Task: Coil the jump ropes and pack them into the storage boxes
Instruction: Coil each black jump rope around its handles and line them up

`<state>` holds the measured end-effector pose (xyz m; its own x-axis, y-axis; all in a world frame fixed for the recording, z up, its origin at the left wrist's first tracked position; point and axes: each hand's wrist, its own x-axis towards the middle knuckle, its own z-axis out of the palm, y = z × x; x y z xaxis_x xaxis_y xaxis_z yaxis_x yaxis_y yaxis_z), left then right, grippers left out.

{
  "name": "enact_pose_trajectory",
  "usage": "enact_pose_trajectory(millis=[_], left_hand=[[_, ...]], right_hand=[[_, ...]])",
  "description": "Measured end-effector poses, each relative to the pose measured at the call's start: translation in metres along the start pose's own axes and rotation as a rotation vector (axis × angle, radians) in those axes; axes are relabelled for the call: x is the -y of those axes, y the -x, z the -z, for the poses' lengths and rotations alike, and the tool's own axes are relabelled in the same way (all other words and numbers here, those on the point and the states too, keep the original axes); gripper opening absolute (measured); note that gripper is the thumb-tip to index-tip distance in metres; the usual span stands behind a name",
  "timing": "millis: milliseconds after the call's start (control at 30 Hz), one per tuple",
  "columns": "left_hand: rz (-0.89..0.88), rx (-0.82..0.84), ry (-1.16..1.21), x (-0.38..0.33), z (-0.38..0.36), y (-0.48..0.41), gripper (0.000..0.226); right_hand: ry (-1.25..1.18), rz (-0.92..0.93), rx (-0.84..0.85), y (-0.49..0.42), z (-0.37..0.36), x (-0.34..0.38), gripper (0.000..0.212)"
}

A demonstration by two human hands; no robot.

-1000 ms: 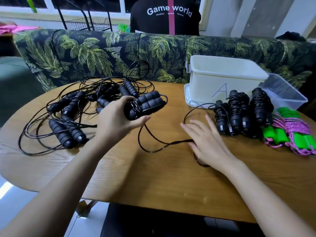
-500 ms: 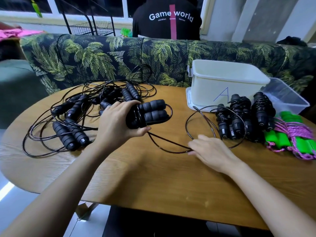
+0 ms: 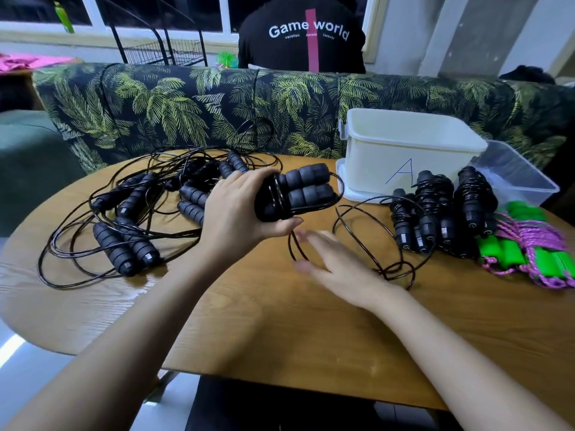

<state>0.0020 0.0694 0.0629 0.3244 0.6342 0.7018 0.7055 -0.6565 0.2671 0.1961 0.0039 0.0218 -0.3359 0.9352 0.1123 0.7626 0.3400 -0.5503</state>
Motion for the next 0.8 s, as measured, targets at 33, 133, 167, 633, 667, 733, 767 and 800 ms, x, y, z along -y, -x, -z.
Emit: enact_pose_trajectory(millis=[33,133,167,633,667,733,767,800], left_hand=[[-0.016,-0.003,0.012,-0.004,-0.001,-0.002,0.076],[-0.04,-0.013,0.04,-0.007,-0.001,-0.005,0.075],[-0.04,-0.028,0.043,-0.005,0.001,-0.005,0.075],[0.023,-0.079,0.159,0.023,0.02,0.014,0.074],[-0.064,-0.043,0.136,0.02,0.018,0.015,0.074],[-0.241,0.041,0.066,0.01,0.013,0.019,0.076],[-0.32,0.085,0.016,0.004,0.009,0.021,0.079],[-0.387,0.128,-0.047,-0.002,0.004,0.024,0.081]], right_hand=[[-0.226,0.002,-0.036,-0.006,-0.007,0.006,0.045],[-0.574,0.072,-0.158,-0.015,-0.021,0.015,0.014],[-0.615,0.073,-0.165,-0.015,-0.022,0.013,0.019],[-0.849,-0.323,0.139,0.002,0.044,-0.045,0.033],[-0.83,-0.361,0.094,-0.004,0.045,-0.046,0.032],[-0.801,-0.396,0.009,-0.019,0.048,-0.042,0.031],[-0.756,-0.389,-0.019,-0.027,0.051,-0.037,0.031],[-0.688,-0.373,-0.04,-0.034,0.055,-0.031,0.032]])
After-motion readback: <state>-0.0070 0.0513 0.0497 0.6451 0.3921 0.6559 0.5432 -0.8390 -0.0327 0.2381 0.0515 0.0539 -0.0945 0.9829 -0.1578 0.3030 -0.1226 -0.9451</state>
